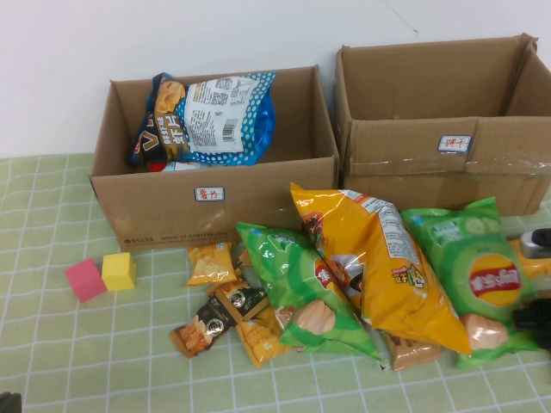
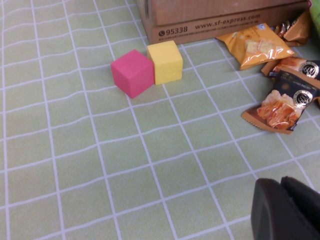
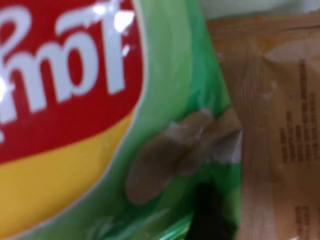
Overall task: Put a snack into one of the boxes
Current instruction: Pick up the biscuit
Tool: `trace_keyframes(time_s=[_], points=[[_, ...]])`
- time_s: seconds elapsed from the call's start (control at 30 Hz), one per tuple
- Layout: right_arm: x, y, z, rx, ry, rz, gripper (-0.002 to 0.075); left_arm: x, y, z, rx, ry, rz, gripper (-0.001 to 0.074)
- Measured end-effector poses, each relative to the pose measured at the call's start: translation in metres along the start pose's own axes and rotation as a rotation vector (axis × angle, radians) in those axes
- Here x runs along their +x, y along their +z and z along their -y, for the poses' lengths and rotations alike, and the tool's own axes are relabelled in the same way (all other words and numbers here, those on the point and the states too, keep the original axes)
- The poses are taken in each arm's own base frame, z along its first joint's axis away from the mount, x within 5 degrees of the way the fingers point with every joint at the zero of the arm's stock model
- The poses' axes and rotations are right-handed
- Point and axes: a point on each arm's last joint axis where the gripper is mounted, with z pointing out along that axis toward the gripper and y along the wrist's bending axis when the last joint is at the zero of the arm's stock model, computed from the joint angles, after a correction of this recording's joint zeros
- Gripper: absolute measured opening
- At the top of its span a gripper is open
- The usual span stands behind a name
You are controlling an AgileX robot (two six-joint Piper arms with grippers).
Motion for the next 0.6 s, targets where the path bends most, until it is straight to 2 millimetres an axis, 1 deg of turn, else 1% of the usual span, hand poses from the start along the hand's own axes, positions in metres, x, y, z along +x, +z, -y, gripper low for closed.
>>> trace_keyframes(time_s=[0.17,0.23,0.33,0.6], points=[[-0.010,-0.014,0.010,0.128,-0.033,-0.093,0.0465,-0.001,0.000,0.000,-0.001,0.004,0.006,-0.0002],[-0.015,-0.019,0.012,0.148,-0.047,-0.107,0.0463,-0.001,0.000,0.000,-0.001,0.004,0.006,-0.0002],[-0.019,-0.023,0.010,0.123,-0.071,-0.118,0.0462,-0.001,0.000,0.000,-0.002,0.004,0.008,-0.0002],[-0.013,-0.023,0.007,0.087,-0.094,-0.178,0.0462,-0.001,0.000,0.000,-0.002,0.004,0.008,-0.0001]])
